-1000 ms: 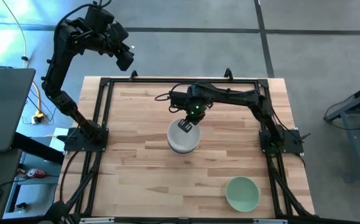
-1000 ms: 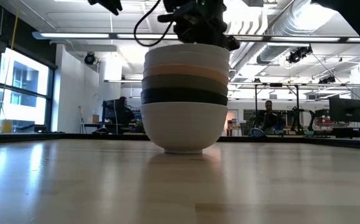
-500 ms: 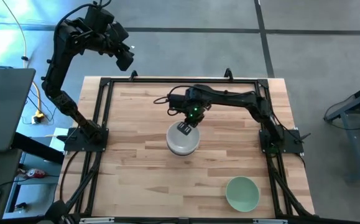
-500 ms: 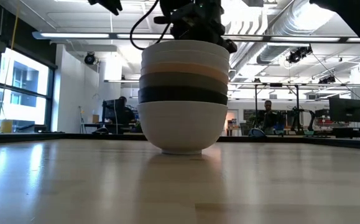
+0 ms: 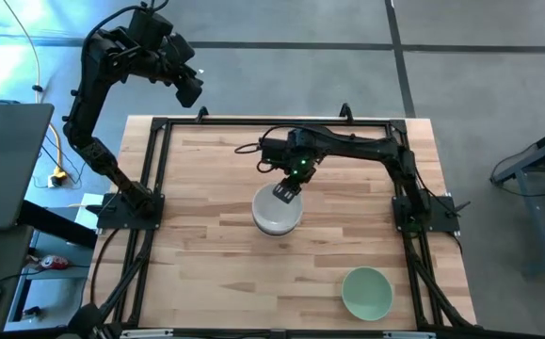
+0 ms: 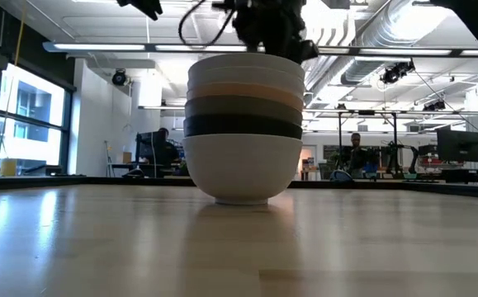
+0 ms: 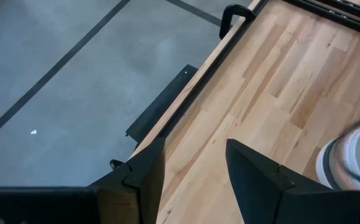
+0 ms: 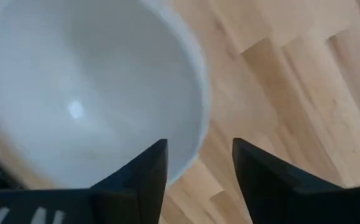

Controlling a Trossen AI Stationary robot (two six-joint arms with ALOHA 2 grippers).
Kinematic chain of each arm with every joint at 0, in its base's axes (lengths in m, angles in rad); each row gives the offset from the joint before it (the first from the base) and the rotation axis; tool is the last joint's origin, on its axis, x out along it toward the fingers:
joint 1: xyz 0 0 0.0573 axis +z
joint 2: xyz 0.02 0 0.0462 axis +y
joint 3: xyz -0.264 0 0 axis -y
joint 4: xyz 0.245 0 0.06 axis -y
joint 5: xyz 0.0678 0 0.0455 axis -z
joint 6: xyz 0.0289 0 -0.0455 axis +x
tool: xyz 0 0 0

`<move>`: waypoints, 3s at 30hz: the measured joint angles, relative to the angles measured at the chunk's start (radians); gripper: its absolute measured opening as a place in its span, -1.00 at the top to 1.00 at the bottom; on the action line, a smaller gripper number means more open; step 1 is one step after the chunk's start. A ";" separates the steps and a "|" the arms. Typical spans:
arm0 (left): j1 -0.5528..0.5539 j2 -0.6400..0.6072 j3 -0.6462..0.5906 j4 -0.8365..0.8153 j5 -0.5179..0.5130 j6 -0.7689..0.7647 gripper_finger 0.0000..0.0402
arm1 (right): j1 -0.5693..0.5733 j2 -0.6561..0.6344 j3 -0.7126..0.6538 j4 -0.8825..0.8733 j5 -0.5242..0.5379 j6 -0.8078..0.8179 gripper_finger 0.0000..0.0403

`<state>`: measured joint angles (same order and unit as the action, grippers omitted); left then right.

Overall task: Nest bowls inside each other
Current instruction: Stack the green bowl on the white bowl

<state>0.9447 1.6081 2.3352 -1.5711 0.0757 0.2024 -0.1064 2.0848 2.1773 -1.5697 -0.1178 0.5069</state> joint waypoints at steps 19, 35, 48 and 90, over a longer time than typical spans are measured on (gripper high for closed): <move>0.000 0.000 0.000 0.000 0.000 -0.008 0.22 | 0.193 -0.180 0.000 -0.001 -0.083 0.038 0.12; 0.000 0.000 0.000 0.000 0.000 0.000 0.22 | 0.441 -0.332 0.000 -0.001 0.018 0.511 0.12; -0.007 0.008 0.000 0.000 0.003 -0.036 0.22 | 0.676 -0.374 0.000 -0.001 0.059 0.747 0.12; -0.487 0.012 0.000 0.004 0.190 -0.373 0.22 | 0.987 -0.573 -0.291 0.000 0.007 0.637 0.45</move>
<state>0.4578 1.6202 2.3348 -1.5673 0.2658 -0.1703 0.8811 1.5123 1.8860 -1.5695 -0.1110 1.1436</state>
